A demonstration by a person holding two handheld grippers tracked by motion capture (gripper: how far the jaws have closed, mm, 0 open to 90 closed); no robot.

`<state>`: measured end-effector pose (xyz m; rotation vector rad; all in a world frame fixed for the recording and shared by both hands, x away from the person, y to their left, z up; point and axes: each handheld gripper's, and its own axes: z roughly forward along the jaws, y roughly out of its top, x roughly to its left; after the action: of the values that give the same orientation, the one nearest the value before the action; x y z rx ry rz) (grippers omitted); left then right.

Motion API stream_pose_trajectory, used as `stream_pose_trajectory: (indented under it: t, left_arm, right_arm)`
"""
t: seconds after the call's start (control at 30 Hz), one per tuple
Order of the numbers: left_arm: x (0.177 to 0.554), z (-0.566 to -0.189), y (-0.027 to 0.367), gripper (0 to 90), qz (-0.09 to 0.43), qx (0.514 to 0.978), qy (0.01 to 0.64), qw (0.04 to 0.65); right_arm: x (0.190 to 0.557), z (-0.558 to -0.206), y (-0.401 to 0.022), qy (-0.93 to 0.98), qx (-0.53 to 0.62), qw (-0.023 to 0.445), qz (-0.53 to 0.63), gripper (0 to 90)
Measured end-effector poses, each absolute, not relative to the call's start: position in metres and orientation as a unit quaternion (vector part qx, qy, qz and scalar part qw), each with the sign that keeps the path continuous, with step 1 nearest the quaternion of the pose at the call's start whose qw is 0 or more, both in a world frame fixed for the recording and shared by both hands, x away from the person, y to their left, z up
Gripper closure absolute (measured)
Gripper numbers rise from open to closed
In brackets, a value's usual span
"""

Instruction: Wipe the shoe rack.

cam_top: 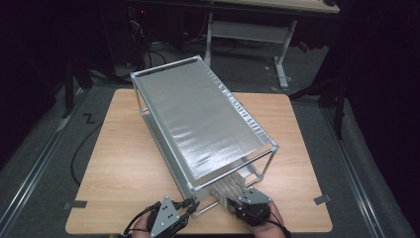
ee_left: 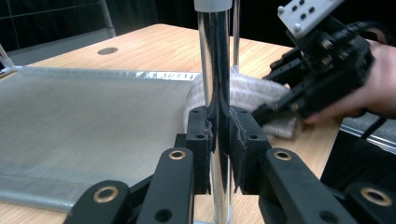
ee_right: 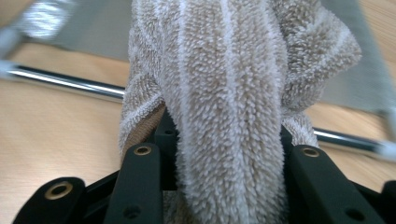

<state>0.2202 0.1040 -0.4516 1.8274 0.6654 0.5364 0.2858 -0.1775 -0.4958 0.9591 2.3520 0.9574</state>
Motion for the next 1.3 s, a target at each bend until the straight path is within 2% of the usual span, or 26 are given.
stream_pose_trajectory:
  t: [0.37, 0.57, 0.9, 1.17, 1.3]
  left_arm:
    - [0.22, -0.451, 0.104, 78.9, 0.22, 0.769, 0.276, 0.532]
    - [0.221, -0.451, 0.104, 79.1, 0.217, 0.77, 0.276, 0.533]
    - [0.221, -0.452, 0.104, 79.0, 0.215, 0.77, 0.275, 0.535]
    - [0.222, -0.452, 0.104, 79.0, 0.214, 0.77, 0.275, 0.534]
    - [0.222, -0.452, 0.104, 79.0, 0.214, 0.77, 0.274, 0.534]
  right_arm:
    - [0.308, -0.496, -0.223, 0.814, 0.416, 0.248, 0.321, 60.6]
    - [0.308, -0.497, -0.22, 0.816, 0.415, 0.244, 0.32, 60.6]
    - [0.285, -0.498, -0.182, 0.85, 0.344, 0.217, 0.335, 58.1]
    - [0.253, -0.499, -0.131, 0.883, 0.251, 0.165, 0.361, 58.3]
    - [0.245, -0.499, -0.12, 0.89, 0.227, 0.171, 0.357, 58.5]
